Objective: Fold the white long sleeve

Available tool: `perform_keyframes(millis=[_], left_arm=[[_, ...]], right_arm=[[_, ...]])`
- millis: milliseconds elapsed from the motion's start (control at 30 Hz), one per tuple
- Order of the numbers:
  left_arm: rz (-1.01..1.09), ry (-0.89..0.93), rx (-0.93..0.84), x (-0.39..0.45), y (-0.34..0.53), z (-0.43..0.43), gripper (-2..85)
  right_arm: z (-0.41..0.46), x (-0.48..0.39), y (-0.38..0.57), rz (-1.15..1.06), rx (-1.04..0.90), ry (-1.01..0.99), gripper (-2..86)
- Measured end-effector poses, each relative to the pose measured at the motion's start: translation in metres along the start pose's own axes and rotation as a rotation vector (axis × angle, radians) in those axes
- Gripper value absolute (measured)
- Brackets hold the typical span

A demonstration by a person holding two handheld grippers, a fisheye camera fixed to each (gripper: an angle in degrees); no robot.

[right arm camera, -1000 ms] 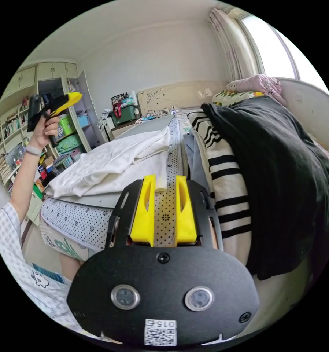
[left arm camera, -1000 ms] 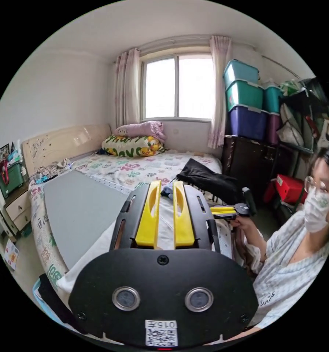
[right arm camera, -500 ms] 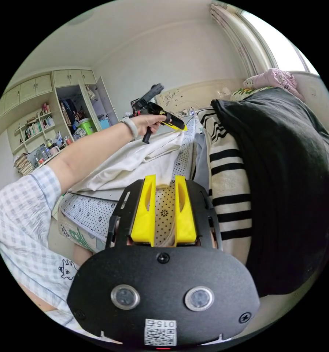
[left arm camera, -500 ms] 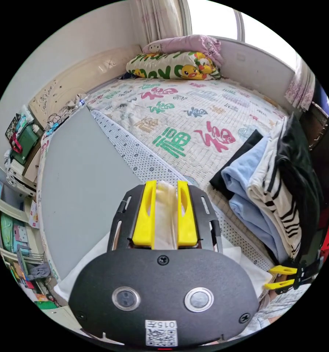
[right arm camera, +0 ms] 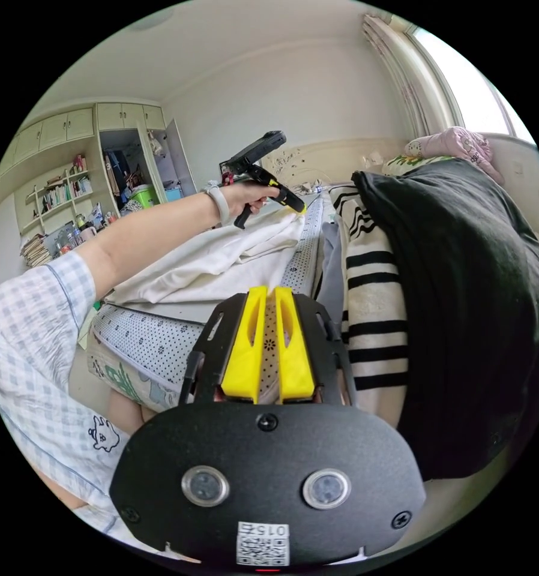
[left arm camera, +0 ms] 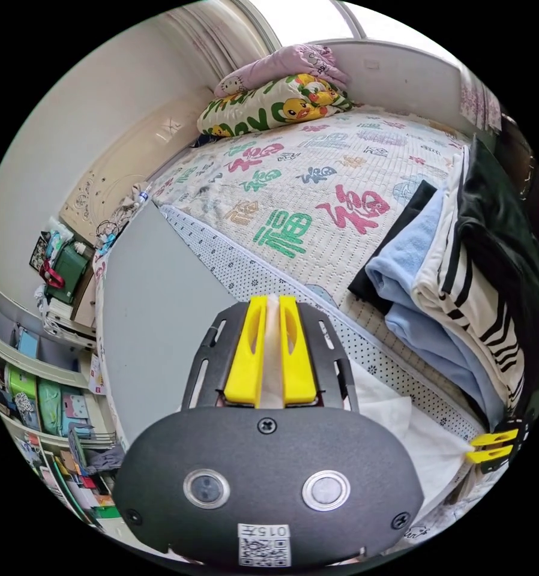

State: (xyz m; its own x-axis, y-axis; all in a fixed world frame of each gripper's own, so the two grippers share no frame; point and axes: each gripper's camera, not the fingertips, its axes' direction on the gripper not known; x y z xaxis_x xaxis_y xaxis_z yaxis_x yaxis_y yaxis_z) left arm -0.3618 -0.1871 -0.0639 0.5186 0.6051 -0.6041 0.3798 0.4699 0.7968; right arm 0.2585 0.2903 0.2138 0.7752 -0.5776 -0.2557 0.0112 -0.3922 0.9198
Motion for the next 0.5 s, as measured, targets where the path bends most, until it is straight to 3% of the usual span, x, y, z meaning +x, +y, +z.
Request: perform_keyframes(millis=[200,333,500], left_arm=[[-0.057,0.077,0.117,0.009,0.015,-0.023,1.7],[-0.057,0.23,0.304,0.026,0.023,-0.071,1.6],[-0.08,0.339,0.435,0.018,0.055,-0.102,1.4]], right_arm=[[-0.009,0.005,0.009,0.084,0.124,0.075,-0.5],[-0.033,0.018,0.026,0.216,0.278,0.288,-0.8],[-0.071,0.006,0.045,0.219,0.494,0.229,-0.8]])
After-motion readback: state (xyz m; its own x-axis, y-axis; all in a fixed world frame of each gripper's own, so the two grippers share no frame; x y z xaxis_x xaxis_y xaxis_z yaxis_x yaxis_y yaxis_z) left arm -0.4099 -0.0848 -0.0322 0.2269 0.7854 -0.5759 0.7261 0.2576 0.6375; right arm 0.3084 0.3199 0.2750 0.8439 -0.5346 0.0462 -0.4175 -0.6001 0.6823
